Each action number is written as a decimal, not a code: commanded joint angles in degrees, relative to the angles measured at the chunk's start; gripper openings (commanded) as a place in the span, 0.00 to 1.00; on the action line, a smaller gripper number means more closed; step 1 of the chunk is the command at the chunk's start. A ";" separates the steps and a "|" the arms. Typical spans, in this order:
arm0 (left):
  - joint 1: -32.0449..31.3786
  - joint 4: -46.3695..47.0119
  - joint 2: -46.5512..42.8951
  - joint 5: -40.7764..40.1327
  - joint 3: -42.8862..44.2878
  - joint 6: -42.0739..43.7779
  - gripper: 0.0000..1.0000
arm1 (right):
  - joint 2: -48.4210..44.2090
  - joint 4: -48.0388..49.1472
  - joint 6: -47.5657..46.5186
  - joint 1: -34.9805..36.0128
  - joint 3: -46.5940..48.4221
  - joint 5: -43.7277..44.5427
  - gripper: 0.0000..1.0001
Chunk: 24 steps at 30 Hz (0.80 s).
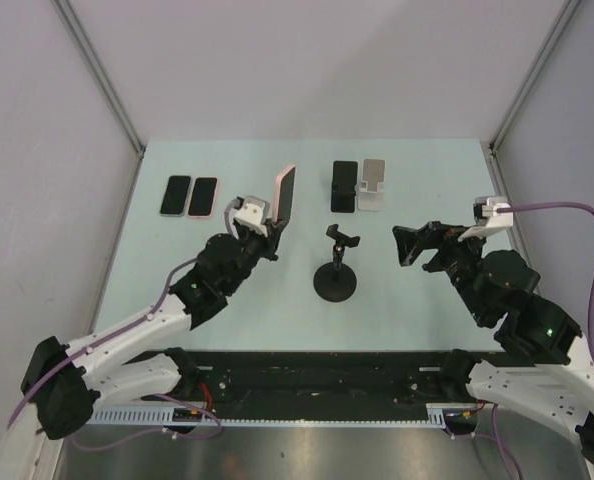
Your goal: Remove the phone from the phone stand
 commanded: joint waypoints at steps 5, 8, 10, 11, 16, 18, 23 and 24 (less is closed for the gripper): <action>20.13 -15.00 3.67 29.36 6.90 -26.36 0.00 | -1.82 -7.86 -8.82 -0.44 -1.83 16.59 1.00; 25.85 -17.83 6.22 35.07 7.88 -29.78 0.00 | -2.26 -8.92 -11.01 -0.62 -4.11 20.10 1.00; 28.59 -18.97 7.89 38.68 8.57 -31.28 0.00 | -2.53 -8.66 -12.07 -0.70 -6.39 23.53 1.00; 30.95 -19.84 10.16 39.47 9.27 -31.20 0.00 | -2.61 -8.40 -12.42 -0.88 -7.10 24.67 1.00; 37.21 -24.77 18.25 43.42 14.89 -28.04 0.00 | -5.77 -1.63 -16.29 -2.55 -12.72 24.15 1.00; 39.58 -26.78 22.54 43.69 18.40 -26.20 0.00 | -6.65 -0.23 -16.99 -2.99 -14.05 24.41 1.00; 44.15 -29.34 31.87 44.74 25.18 -22.77 0.00 | -11.40 1.45 -16.04 -4.31 -15.98 23.98 1.00; 44.77 -30.13 34.94 45.18 27.28 -22.41 0.01 | -11.93 1.71 -15.34 -4.66 -16.42 22.76 1.00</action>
